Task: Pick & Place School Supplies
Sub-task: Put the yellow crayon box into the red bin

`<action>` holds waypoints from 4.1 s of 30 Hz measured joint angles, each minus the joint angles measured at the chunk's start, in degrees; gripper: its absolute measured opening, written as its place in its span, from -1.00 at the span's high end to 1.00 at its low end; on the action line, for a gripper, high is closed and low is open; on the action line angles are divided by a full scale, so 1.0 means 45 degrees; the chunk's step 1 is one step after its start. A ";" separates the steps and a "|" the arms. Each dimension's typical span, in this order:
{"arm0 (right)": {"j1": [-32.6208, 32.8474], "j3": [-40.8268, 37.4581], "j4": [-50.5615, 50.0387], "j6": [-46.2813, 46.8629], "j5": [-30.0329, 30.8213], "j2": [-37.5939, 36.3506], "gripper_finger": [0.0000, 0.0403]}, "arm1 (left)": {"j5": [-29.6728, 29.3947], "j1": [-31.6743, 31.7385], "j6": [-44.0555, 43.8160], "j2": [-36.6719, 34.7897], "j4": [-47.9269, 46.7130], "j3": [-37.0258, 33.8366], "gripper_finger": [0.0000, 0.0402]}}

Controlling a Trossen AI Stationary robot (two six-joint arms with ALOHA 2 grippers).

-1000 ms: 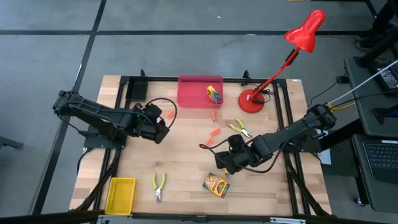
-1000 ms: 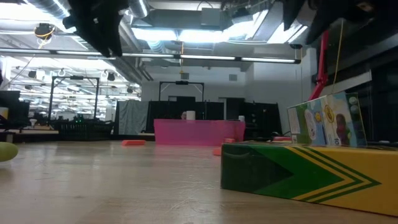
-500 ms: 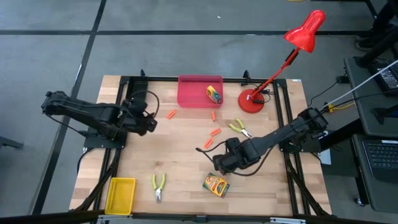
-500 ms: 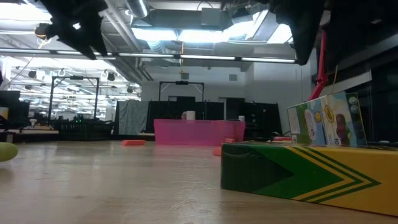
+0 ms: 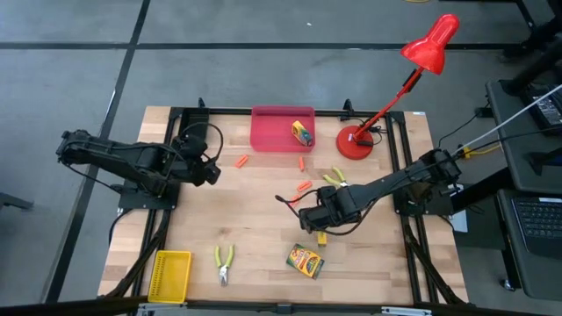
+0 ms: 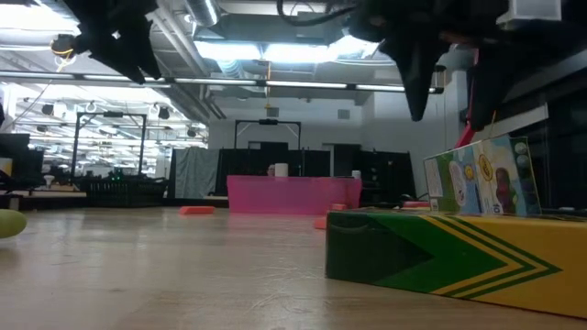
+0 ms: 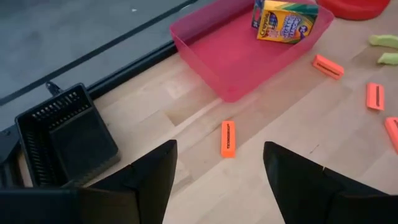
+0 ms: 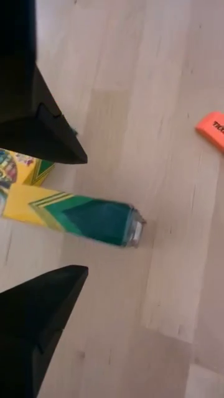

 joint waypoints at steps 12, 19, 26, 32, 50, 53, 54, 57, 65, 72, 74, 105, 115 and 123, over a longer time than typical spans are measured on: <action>-0.0112 -0.1210 0.1655 0.0699 -0.0881 0.0628 -0.30 | 0.0549 0.1000 0.1781 -0.0633 0.0284 -0.0015 -0.18; -0.0107 -0.1214 0.1956 0.0704 -0.1268 0.1249 -0.21 | 0.0851 0.1462 0.2160 -0.1283 0.0282 -0.0015 -0.18; -0.0107 -0.1440 0.1621 0.0691 -0.1268 0.1297 0.06 | 0.1121 0.1677 0.2434 -0.1442 0.0282 -0.0015 -0.18; -0.0102 -0.1608 0.1683 0.0258 -0.1136 0.1297 0.34 | 0.1119 0.1673 0.2322 -0.1447 0.0280 -0.0015 -0.18; -0.3729 -0.1622 0.2509 -0.4530 0.2553 -0.1357 0.49 | 0.1114 0.1673 0.1356 -0.1443 0.0282 -0.0015 -0.18; -0.5352 -0.1618 0.3597 -0.6801 0.2805 -0.1723 0.50 | 0.1113 0.1673 0.1138 -0.1443 0.0282 -0.0015 -0.18; -0.5907 -0.1618 0.3981 -0.7525 0.2794 -0.1729 0.50 | 0.1113 0.1673 0.1013 -0.1443 0.0282 -0.0015 -0.18; -0.7635 -0.1618 0.5483 -0.9444 0.2329 -0.1653 0.51 | 0.1113 0.1668 0.0509 -0.1443 0.0277 -0.0015 -0.18; -1.0720 -0.1616 0.9877 -1.1448 0.0405 -0.0746 0.51 | 0.1080 0.1667 -0.0708 -0.1397 0.0287 -0.0010 -0.18; -1.1196 -0.1613 1.2425 -1.1724 -0.1117 0.0284 0.49 | 0.1093 0.1665 -0.1349 -0.1365 0.0351 -0.0010 -0.18; -1.1196 -0.1613 1.2356 -1.1792 -0.1271 0.0340 0.46 | 0.1093 0.1668 -0.1461 -0.1365 0.0384 -0.0010 -0.18; -0.7035 -0.1608 0.4086 -1.3939 -0.5490 -0.3331 -0.06 | 0.3510 0.0777 0.1262 -0.0452 0.3405 0.0000 -0.18; -0.1590 -0.1608 0.3370 -0.8428 -0.1977 -0.4778 0.03 | 0.7562 -0.0559 0.0903 0.2850 0.4122 0.0005 -0.18; 0.2672 -0.1608 0.2815 -0.4511 0.2350 -0.5836 0.16 | 0.7070 -0.2544 -0.1815 0.5628 0.9211 0.0005 -0.17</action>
